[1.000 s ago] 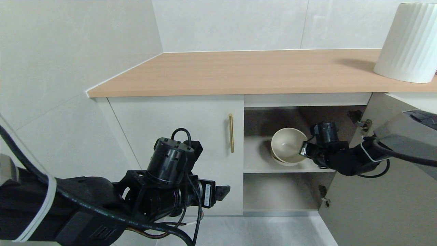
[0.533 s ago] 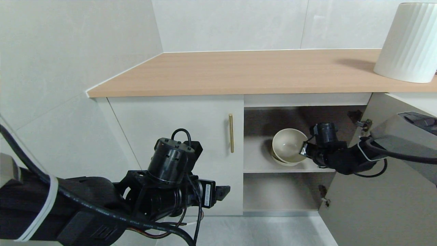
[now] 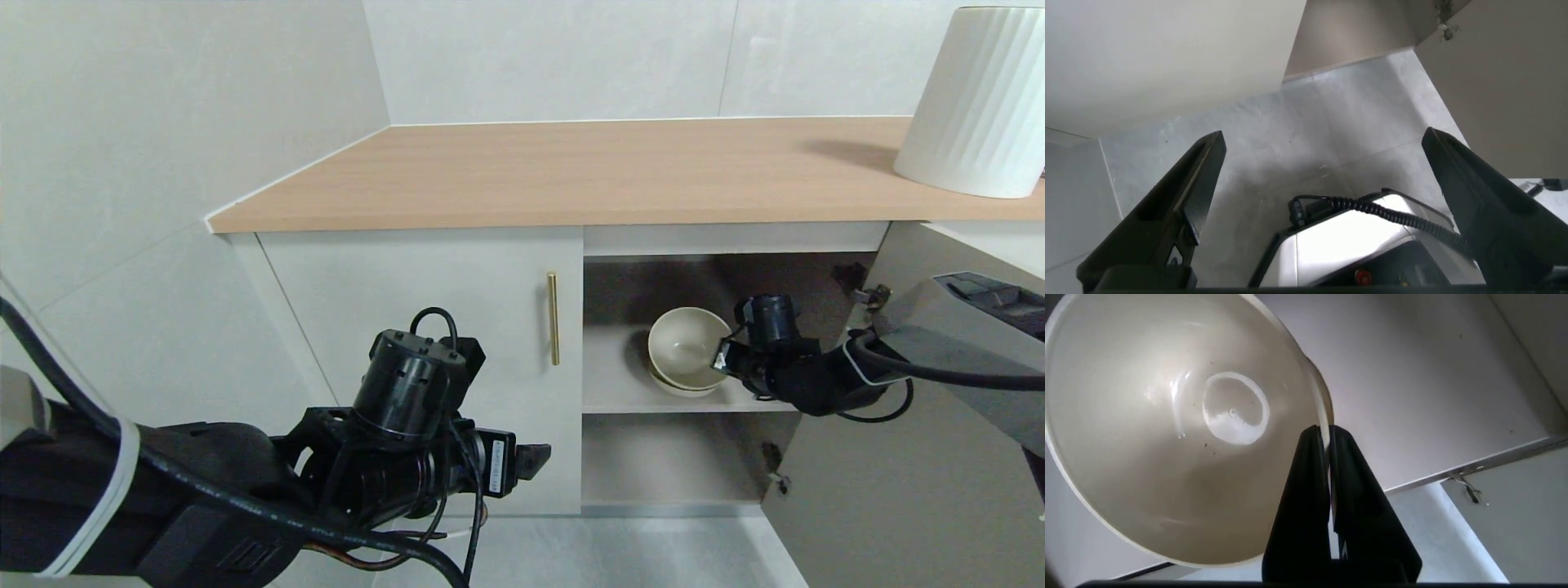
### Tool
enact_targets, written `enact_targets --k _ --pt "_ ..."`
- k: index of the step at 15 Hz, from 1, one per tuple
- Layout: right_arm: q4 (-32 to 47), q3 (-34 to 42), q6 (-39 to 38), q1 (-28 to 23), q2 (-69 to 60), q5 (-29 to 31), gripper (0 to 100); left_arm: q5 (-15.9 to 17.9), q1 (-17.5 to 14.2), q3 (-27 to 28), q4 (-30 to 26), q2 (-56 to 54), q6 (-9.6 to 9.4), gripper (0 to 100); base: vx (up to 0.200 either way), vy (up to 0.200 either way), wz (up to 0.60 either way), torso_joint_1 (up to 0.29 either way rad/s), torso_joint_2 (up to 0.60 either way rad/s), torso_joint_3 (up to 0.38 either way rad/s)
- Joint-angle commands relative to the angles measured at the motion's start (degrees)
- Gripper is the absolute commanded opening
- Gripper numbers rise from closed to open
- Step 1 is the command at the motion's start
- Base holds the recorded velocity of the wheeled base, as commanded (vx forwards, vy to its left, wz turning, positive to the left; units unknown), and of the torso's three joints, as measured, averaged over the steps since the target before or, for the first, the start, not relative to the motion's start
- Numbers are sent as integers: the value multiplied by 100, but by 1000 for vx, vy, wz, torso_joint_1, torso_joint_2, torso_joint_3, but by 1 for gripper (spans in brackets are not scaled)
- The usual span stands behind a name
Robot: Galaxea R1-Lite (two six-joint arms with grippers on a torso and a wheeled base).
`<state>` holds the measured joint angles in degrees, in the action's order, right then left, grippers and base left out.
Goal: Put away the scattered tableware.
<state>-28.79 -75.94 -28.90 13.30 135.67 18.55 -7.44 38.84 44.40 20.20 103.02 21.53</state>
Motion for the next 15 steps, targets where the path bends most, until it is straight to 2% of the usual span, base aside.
enact_targets --k 1,9,11,14,15 --pt "-3 -35 -1 6 30 -1 100 -3 1 7 2 25 0 100 0 0 0 0 0 0" --pt "-3 9 -45 50 -58 -1 100 -3 -8 16 10 7 18 100 0 0 0 0 0 0" --pt "5 413 -36 67 -498 -62 100 -3 -87 16 151 -116 124 100 0 0 0 0 0 0" --pt "102 1591 8 296 -1710 -432 100 -3 -280 -63 142 -582 124 100 0 0 0 0 0 0" --pt "208 1995 69 437 -2194 -581 100 -3 -395 -247 168 -854 124 100 0 0 0 0 0 0"
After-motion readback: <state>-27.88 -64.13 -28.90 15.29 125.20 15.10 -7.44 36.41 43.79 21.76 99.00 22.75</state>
